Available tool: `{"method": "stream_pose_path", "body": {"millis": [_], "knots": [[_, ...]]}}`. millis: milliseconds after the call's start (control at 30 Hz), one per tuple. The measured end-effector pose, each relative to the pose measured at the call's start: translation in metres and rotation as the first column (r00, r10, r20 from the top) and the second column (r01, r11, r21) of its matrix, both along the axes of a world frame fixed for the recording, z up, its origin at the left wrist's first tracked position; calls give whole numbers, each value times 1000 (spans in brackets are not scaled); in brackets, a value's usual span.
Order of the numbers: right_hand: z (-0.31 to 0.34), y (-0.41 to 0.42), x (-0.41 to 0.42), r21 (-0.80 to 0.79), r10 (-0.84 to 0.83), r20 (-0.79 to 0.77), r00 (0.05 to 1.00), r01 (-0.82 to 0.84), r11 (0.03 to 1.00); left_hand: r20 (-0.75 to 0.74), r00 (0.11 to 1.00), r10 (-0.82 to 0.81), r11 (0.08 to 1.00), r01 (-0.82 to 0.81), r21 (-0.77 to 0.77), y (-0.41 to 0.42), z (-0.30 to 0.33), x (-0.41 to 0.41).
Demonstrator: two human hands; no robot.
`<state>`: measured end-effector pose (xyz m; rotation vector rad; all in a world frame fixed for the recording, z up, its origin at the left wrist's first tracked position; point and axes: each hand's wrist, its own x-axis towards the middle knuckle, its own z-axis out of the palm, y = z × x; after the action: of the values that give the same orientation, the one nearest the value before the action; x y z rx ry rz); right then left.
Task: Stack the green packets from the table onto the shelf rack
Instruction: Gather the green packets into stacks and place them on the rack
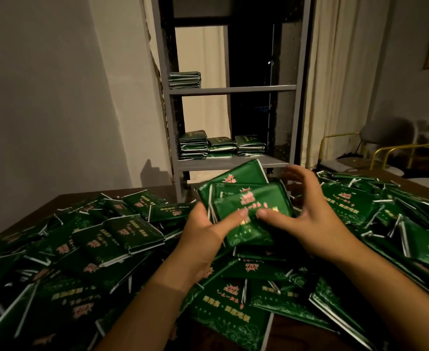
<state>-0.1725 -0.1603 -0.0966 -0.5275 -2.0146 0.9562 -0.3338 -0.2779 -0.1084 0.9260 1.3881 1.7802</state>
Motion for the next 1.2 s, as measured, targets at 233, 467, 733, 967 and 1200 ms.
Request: {"method": "stream_pose_path", "body": {"millis": [233, 467, 733, 967, 1200], "knots": [[-1, 9, -7, -35, 77, 17, 997, -76, 996, -183, 980, 73, 997, -78, -20, 3, 0, -12], [-10, 9, -10, -128, 150, 240, 959, -122, 984, -258, 964, 59, 972, -114, -205, 2, -9, -9], [-11, 7, -9, -29, 146, 257, 955, -144, 989, -286, 956, 63, 981, -112, -156, -2, -4, -11], [-15, 3, -11, -3, 157, 373, 914, -168, 986, -344, 939, -15, 970, -70, -234, 0, -10, -1], [12, -5, -11, -168, 184, 158, 970, -157, 973, -139, 977, 162, 974, -181, -134, -3, 10, -5]]}}
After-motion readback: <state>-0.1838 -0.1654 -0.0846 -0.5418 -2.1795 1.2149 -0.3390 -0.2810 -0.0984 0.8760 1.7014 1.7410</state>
